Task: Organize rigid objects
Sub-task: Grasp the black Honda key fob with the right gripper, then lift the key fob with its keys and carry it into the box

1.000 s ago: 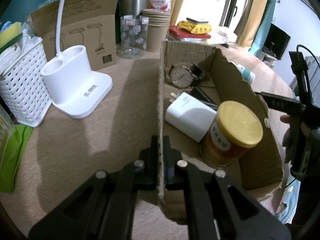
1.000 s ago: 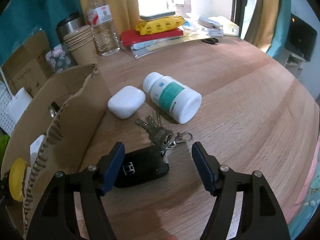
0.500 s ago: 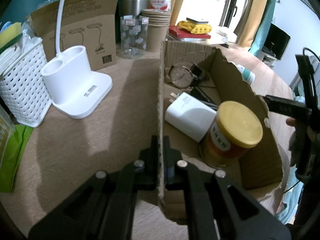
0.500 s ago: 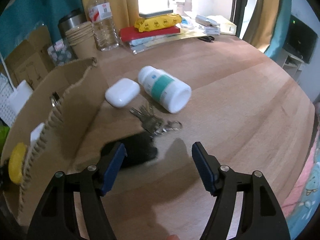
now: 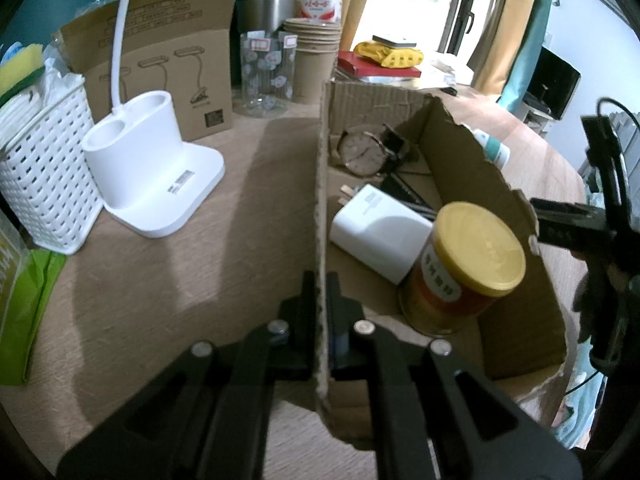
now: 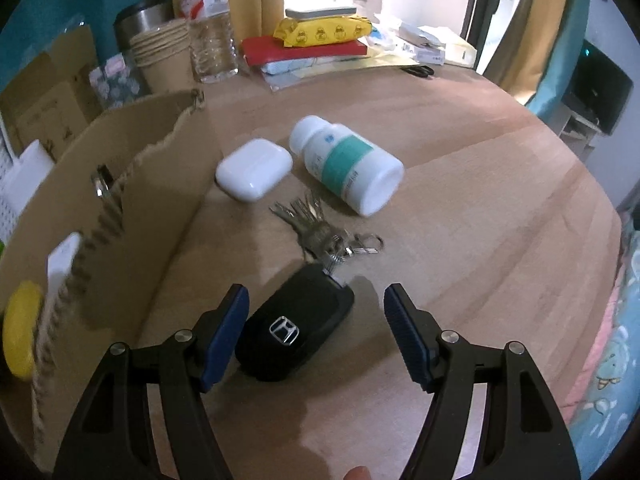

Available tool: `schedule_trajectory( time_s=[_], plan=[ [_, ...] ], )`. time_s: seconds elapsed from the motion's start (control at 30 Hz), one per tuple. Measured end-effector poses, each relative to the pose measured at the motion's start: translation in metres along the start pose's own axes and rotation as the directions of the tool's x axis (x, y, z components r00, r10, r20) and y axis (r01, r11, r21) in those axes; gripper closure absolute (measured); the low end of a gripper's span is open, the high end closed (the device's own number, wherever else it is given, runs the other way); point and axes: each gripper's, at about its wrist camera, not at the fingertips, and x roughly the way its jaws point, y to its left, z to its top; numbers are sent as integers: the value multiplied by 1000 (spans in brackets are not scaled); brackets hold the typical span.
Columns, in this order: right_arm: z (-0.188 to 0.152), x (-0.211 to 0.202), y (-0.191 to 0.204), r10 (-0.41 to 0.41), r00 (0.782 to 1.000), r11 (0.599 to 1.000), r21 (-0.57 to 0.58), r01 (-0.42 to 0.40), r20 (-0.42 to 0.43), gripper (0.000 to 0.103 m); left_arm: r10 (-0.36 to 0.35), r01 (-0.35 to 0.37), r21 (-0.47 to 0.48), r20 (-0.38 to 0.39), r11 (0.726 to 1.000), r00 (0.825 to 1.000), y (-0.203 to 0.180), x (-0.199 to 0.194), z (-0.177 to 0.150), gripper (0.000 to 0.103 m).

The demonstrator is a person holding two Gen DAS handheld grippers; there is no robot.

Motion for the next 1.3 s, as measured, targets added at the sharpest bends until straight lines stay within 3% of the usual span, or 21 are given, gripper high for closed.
schedule_trajectory(
  time_s=[0.33, 0.4, 0.47, 0.9, 1.3],
  plan=[
    [-12, 0, -10, 19, 1000, 1000, 24, -20, 14, 31, 3, -3, 2, 0, 1000, 1000, 0, 0, 0, 99],
    [-13, 0, -9, 21, 999, 999, 24, -22, 27, 40, 2, -2, 2, 0, 1000, 1000, 0, 0, 0, 99],
    [-13, -1, -8, 24, 999, 1000, 20, -24, 31, 64, 2, -2, 2, 0, 1000, 1000, 0, 0, 0, 99],
    [-16, -17, -21, 122, 991, 990, 61, -126, 62, 66, 3, -3, 2, 0, 1000, 1000, 0, 0, 0, 99],
    [2, -59, -16, 156, 974, 985, 40, -165, 165, 66, 3, -3, 3, 1, 1000, 1000, -1, 0, 0, 99]
  ],
)
